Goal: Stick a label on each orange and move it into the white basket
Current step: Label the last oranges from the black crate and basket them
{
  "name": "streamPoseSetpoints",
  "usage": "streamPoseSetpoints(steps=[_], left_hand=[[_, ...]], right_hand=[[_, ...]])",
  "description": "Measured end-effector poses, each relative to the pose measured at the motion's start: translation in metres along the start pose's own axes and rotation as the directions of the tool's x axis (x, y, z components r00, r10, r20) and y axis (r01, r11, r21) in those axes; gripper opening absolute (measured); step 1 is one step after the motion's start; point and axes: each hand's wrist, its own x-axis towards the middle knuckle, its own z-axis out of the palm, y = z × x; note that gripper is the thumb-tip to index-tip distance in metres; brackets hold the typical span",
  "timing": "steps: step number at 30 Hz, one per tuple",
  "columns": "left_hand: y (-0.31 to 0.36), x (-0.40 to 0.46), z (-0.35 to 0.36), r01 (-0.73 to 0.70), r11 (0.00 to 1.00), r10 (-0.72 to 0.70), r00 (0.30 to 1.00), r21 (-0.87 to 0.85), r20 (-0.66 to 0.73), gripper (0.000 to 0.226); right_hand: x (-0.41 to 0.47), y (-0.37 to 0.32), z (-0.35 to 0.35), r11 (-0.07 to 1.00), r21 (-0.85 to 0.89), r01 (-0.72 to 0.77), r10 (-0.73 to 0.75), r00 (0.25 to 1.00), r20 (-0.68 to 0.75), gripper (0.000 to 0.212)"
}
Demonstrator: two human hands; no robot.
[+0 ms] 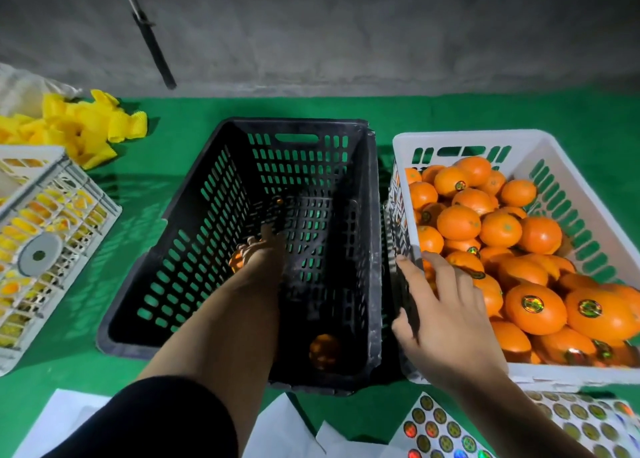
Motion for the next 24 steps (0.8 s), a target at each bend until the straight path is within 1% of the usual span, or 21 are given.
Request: streamPoseSetpoints(steps=[1, 2, 3, 5, 7, 9, 10, 12, 14, 15, 16, 17, 18, 19, 21, 22, 23, 24], left_hand=[[-0.003, 0.0, -0.003, 0.057, 0.996, -0.056, 0.998, 0.067, -0.019, 0.066], [-0.004, 0.0, -0.004, 0.094, 0.994, -0.092, 0.995, 0.061, -0.031, 0.066], [-0.005, 0.0, -0.004, 0.094, 0.992, -0.093, 0.995, 0.084, -0.023, 0.062], [-0.004, -0.001, 0.001, 0.058, 0.995, -0.055, 0.998, 0.077, -0.038, 0.057], [-0.004, -0.004, 0.004, 0.043, 0.995, -0.041, 0.999, 0.085, -0.017, 0.066], [0.001, -0.003, -0.004, 0.024, 0.995, -0.029, 0.998, 0.096, 0.052, 0.081], [0.006, -0.002, -0.008, 0.011, 0.995, -0.02, 0.996, 0.096, 0.086, 0.081], [0.024, -0.002, -0.02, -0.023, 0.996, 0.01, 0.99, 0.091, 0.138, 0.071], [0.046, -0.002, -0.037, -0.086, 0.993, 0.077, 0.991, 0.076, 0.109, 0.062], [0.056, -0.004, -0.048, -0.111, 0.993, 0.109, 0.992, 0.04, 0.06, 0.059], [0.065, -0.007, -0.062, -0.134, 0.99, 0.134, 0.991, -0.039, -0.005, 0.058], [0.076, -0.01, -0.076, -0.166, 0.978, 0.152, 0.983, -0.129, -0.107, 0.058], [0.084, -0.018, -0.09, -0.202, 0.958, 0.151, 0.96, -0.206, -0.238, 0.06], [0.089, -0.03, -0.103, -0.248, 0.926, 0.129, 0.917, -0.286, -0.377, 0.061], [0.102, -0.067, -0.116, -0.389, 0.839, 0.094, 0.793, -0.38, -0.602, 0.059], [0.107, -0.092, -0.115, -0.471, 0.796, 0.113, 0.733, -0.38, -0.671, 0.058], [0.112, -0.117, -0.109, -0.542, 0.752, 0.144, 0.69, -0.374, -0.709, 0.057], [0.117, -0.141, -0.098, -0.59, 0.707, 0.166, 0.674, -0.39, -0.72, 0.055]], right_hand=[[0.001, -0.001, 0.002, 1.0, 0.02, 0.014, -0.013, 1.0, -0.023, 0.072], [0.002, 0.0, 0.003, 1.0, 0.01, 0.009, -0.009, 1.0, -0.026, 0.072], [0.002, 0.002, 0.006, 1.0, 0.004, 0.015, -0.015, 0.999, -0.031, 0.071], [0.004, 0.003, 0.008, 1.0, 0.025, -0.007, 0.008, 1.0, -0.028, 0.071], [0.003, 0.003, 0.01, 1.0, 0.013, 0.007, -0.007, 0.999, -0.04, 0.07], [0.003, 0.004, 0.012, 1.0, 0.012, 0.011, -0.011, 0.999, -0.053, 0.07], [0.003, 0.004, 0.013, 1.0, 0.013, 0.01, -0.009, 0.998, -0.055, 0.07], [0.003, 0.003, 0.013, 1.0, 0.026, -0.003, 0.005, 0.998, -0.067, 0.069], [0.002, 0.004, 0.014, 1.0, 0.013, 0.008, -0.006, 0.995, -0.097, 0.069], [0.003, 0.004, 0.014, 1.0, -0.001, 0.019, -0.019, 0.995, -0.103, 0.068], [0.002, 0.003, 0.013, 1.0, -0.011, 0.021, -0.022, 0.994, -0.104, 0.068], [0.002, 0.004, 0.013, 1.0, -0.024, 0.019, -0.022, 0.994, -0.108, 0.068], [0.001, 0.003, 0.013, 0.999, -0.031, 0.019, -0.023, 0.994, -0.108, 0.068], [0.002, 0.002, 0.013, 0.999, -0.035, 0.017, -0.021, 0.994, -0.111, 0.069], [0.002, 0.002, 0.012, 0.999, -0.05, 0.012, -0.018, 0.993, -0.113, 0.069], [0.002, 0.002, 0.013, 0.998, -0.061, 0.014, -0.021, 0.993, -0.119, 0.069], [0.001, 0.002, 0.013, 0.997, -0.076, 0.015, -0.025, 0.991, -0.128, 0.069], [0.001, 0.003, 0.013, 0.996, -0.086, 0.017, -0.029, 0.99, -0.137, 0.069]])
